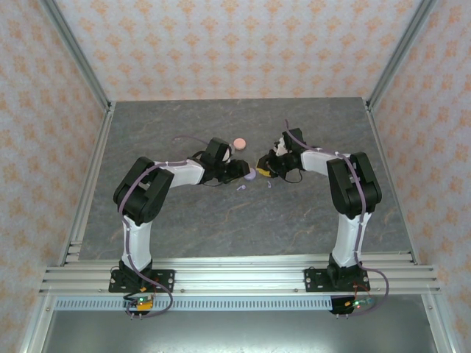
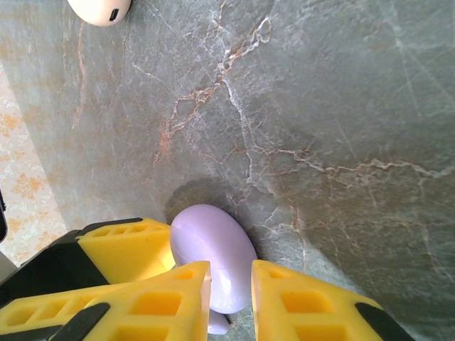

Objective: Insert the wireless bluetooth earbuds into the charging case

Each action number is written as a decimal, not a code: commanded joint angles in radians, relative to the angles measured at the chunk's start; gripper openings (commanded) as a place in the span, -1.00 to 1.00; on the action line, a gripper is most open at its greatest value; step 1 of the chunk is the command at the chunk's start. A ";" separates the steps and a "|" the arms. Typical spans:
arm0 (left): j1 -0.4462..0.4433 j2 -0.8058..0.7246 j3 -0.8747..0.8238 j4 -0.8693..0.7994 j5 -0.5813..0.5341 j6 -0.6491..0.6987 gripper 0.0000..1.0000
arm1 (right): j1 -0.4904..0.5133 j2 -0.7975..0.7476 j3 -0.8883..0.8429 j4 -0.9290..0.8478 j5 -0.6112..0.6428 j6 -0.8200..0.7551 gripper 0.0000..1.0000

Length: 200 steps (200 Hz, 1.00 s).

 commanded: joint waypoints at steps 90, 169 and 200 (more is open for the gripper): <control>0.010 0.031 -0.004 -0.017 0.018 -0.001 0.05 | 0.025 0.068 0.057 -0.064 -0.008 -0.049 -0.45; -0.017 0.072 0.004 0.038 0.048 -0.044 -0.01 | 0.027 0.074 0.043 -0.064 0.008 -0.038 -0.48; -0.025 0.081 0.011 0.037 0.051 -0.048 -0.04 | 0.027 0.071 0.041 -0.061 0.006 -0.036 -0.49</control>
